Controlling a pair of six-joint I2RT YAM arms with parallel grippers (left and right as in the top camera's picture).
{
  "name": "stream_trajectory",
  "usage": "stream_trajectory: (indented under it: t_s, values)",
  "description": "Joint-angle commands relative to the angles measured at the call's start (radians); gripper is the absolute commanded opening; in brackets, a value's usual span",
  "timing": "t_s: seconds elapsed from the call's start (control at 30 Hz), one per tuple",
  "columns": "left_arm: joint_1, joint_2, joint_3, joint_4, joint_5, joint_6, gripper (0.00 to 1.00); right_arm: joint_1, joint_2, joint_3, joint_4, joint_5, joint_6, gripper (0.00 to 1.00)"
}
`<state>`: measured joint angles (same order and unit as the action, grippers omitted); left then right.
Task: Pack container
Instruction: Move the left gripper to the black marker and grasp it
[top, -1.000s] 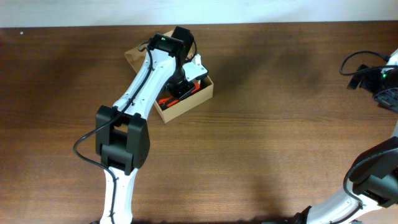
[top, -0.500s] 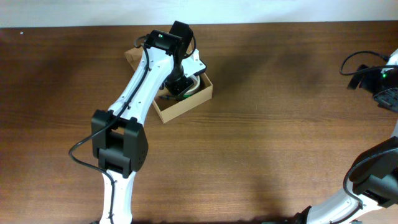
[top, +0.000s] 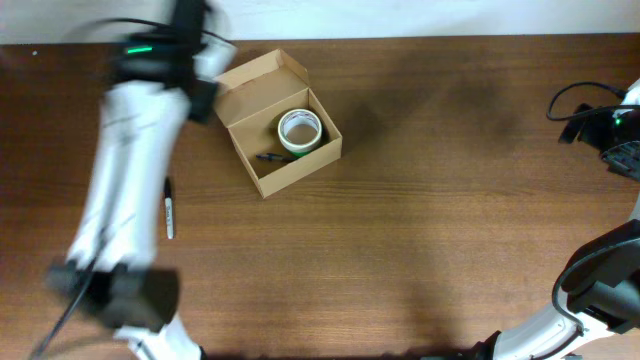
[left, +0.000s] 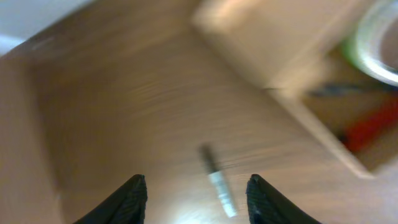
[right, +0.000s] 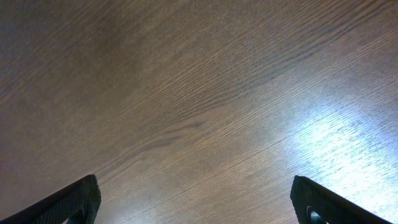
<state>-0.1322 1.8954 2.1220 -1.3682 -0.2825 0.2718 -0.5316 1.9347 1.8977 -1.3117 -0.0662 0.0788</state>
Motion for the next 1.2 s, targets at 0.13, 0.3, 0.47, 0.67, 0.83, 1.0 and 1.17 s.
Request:
stream_trajectory:
  t_s: [0.13,0.3,0.47,0.67,0.83,1.0,1.17]
  values:
    - [0.335,-0.149,-0.024,-0.141,0.117,-0.333,0.52,-0.006,-0.013,-0.003,0.000,-0.002,0.005,0.99]
    - [0.366,-0.137,-0.329,-0.013,0.211,-0.336,0.52,-0.006,-0.013,-0.003,0.000,-0.002,0.005,0.99]
    - [0.356,-0.137,-0.681,0.242,0.237,-0.283,0.52,-0.006,-0.013,-0.003,0.000,-0.002,0.005,0.99]
    - [0.367,-0.135,-0.894,0.428,0.301,-0.161,0.52,-0.006,-0.013,-0.003,0.000,-0.002,0.005,0.99]
    - [0.368,-0.099,-0.927,0.493,0.335,-0.138,0.52,-0.006,-0.013,-0.003,0.000,-0.002,0.005,0.99]
    - [0.369,-0.033,-0.927,0.554,0.293,-0.147,0.52,-0.006,-0.013,-0.003,0.000,-0.002,0.005,0.99]
    - [0.369,0.022,-0.927,0.615,0.286,-0.174,0.52,-0.006,-0.013,-0.003,0.000,-0.002,0.005,0.99]
